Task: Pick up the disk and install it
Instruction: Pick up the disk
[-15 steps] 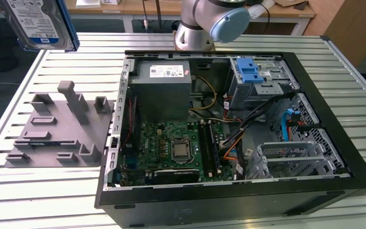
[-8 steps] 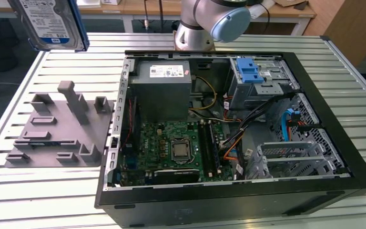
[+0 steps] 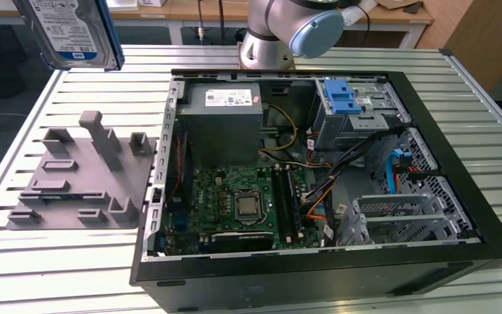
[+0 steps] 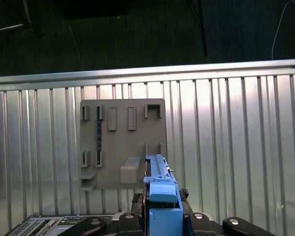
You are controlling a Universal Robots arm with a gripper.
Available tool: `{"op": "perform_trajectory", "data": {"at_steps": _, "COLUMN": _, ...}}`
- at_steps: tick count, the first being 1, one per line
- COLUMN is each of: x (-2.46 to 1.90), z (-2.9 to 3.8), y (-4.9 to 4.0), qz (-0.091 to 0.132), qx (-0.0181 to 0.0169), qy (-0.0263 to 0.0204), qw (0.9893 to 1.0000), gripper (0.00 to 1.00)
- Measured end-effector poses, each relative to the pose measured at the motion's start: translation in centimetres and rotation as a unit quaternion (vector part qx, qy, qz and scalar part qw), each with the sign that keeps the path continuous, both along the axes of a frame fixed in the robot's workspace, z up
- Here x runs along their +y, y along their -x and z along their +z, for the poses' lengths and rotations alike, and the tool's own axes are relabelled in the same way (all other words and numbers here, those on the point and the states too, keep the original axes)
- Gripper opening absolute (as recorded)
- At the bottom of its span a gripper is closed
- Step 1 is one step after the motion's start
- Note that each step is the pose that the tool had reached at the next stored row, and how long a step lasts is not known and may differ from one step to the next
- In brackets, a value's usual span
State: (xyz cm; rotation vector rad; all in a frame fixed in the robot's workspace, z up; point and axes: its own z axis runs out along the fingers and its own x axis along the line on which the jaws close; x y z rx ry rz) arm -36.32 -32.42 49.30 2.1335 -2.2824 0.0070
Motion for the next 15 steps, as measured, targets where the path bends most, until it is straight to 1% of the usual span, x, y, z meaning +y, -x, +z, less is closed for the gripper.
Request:
{"op": "perform_trajectory", "data": {"at_steps": 6, "x": 0.0, "z": 0.0, "y": -0.03, "qz": 0.0, "qx": 0.0, "qy": 0.0, "qw": 1.0, "gripper": 0.36}}
{"op": "perform_trajectory", "data": {"at_steps": 12, "x": 0.0, "z": 0.0, "y": -0.32, "qz": 0.0, "qx": 0.0, "qy": 0.0, "qw": 1.0, "gripper": 0.36}}
{"op": "perform_trajectory", "data": {"at_steps": 13, "x": 0.0, "z": 0.0, "y": -0.51, "qz": 0.0, "qx": 0.0, "qy": 0.0, "qw": 1.0, "gripper": 0.36}}
{"op": "perform_trajectory", "data": {"at_steps": 15, "x": 0.0, "z": 0.0, "y": -0.6, "qz": 0.0, "qx": 0.0, "qy": 0.0, "qw": 1.0, "gripper": 0.36}}
